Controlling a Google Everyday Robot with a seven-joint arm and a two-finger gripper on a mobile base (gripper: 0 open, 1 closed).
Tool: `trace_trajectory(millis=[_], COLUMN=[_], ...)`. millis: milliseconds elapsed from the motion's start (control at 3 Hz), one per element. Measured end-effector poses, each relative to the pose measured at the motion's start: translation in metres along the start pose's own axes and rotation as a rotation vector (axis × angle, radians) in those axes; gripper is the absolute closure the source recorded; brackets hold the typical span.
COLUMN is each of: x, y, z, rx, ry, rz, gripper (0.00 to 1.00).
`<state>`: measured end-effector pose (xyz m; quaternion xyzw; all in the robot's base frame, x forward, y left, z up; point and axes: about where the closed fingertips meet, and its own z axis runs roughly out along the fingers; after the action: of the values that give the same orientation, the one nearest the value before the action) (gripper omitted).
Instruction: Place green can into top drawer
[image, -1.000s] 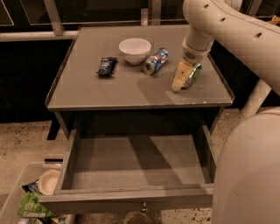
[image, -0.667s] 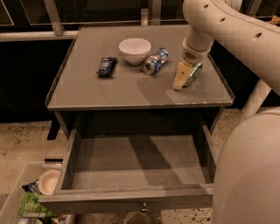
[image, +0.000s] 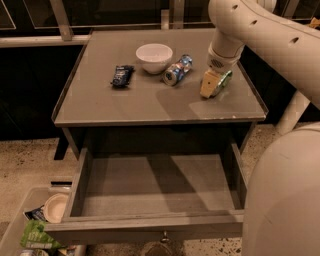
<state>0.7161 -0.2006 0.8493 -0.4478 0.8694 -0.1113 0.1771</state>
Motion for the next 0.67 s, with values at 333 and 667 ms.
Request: trace_trajectory(millis=[333, 667], x=[0.0, -0.0001], y=[0.0, 0.0001], z=[0.0, 0.0001], rx=[0.0, 0.0], ry=[0.0, 0.0], rz=[0.0, 0.0], gripper=[0.72, 0.96])
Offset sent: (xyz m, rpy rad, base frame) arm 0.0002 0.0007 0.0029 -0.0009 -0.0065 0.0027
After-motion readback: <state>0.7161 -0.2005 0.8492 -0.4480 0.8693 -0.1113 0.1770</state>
